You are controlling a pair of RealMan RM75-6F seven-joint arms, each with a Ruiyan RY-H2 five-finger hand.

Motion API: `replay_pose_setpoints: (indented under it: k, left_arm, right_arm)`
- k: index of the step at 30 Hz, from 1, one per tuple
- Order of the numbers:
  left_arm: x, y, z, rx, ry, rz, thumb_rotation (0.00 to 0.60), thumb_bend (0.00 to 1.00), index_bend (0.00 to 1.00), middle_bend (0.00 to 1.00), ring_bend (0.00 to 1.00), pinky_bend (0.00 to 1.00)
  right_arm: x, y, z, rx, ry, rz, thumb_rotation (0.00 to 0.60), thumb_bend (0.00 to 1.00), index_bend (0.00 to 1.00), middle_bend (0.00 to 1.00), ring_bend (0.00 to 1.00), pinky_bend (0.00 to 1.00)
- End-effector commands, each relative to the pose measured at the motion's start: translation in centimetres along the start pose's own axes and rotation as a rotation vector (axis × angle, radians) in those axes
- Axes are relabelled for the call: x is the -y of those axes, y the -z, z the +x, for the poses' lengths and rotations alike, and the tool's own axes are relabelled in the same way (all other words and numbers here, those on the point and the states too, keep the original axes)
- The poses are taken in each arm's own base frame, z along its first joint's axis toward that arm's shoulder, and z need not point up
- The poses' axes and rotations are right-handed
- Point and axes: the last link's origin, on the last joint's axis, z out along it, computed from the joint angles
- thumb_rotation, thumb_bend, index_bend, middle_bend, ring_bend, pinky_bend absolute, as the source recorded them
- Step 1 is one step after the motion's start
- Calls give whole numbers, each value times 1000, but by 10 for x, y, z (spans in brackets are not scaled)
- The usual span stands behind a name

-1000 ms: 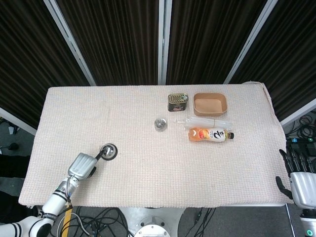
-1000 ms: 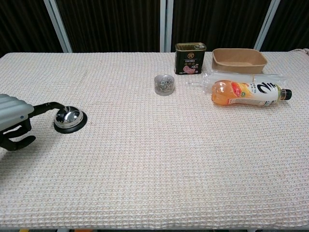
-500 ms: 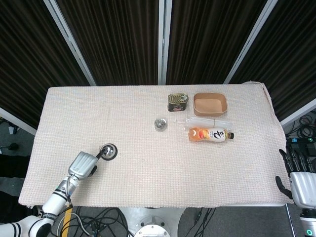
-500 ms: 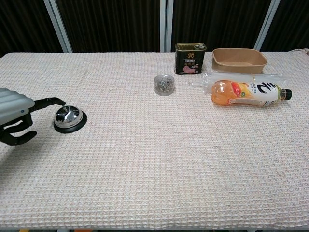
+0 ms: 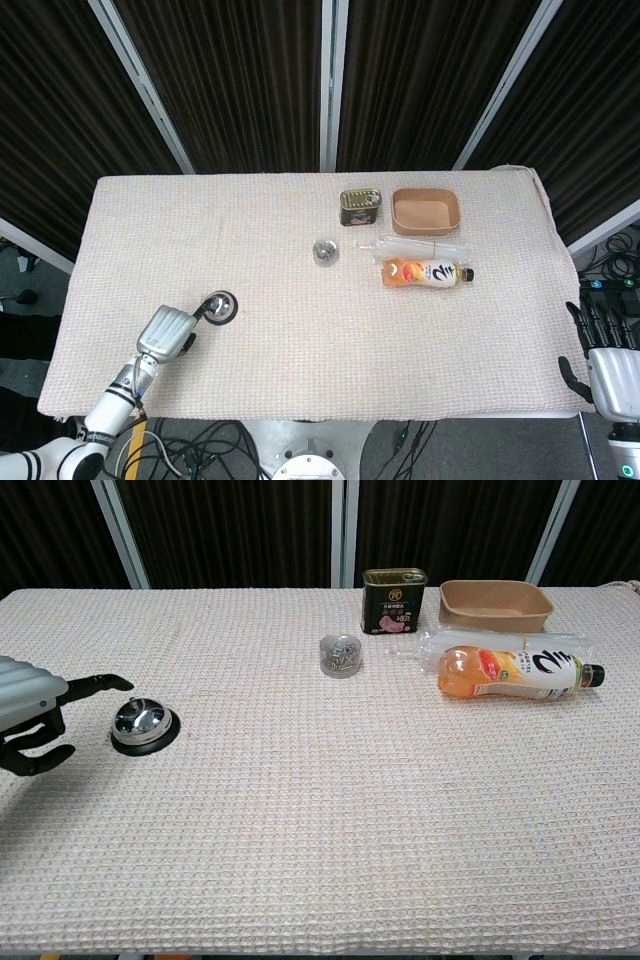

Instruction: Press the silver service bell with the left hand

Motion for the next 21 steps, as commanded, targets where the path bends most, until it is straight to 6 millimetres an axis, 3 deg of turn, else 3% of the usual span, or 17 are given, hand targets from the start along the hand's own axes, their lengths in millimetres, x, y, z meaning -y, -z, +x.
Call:
replay_pose_setpoints:
  k: [1,8,12,18,21]
  left_arm:
    - [0,0,-3,19,-3,-2,600,474,74,877,865,872]
    - [0,0,-14,72,-20,-8,600,474,74,877,865,869]
    - [0,-1,-8,47,-15,-3,600,474,74,877,865,868]
    - [6,7,21,-97,67,34,600,474,74,877,865,866]
    - [19,23,38,-215,96,91,600,472,74,866,856,852]
  right_arm:
    - [0,0,0,1,0,1,600,298,0,0,0,0]
    - [-1,0,-1,6,3,-3,600,298,0,0,0,0]
    - [-2,0,-1,4,-1,-6,600,298,0,0,0,0]
    - [-3,0,2,-10,1,-6,600,298,0,0,0,0]
    - [-3,1,4,-17,-1,-8,600,298,0,0,0,0]
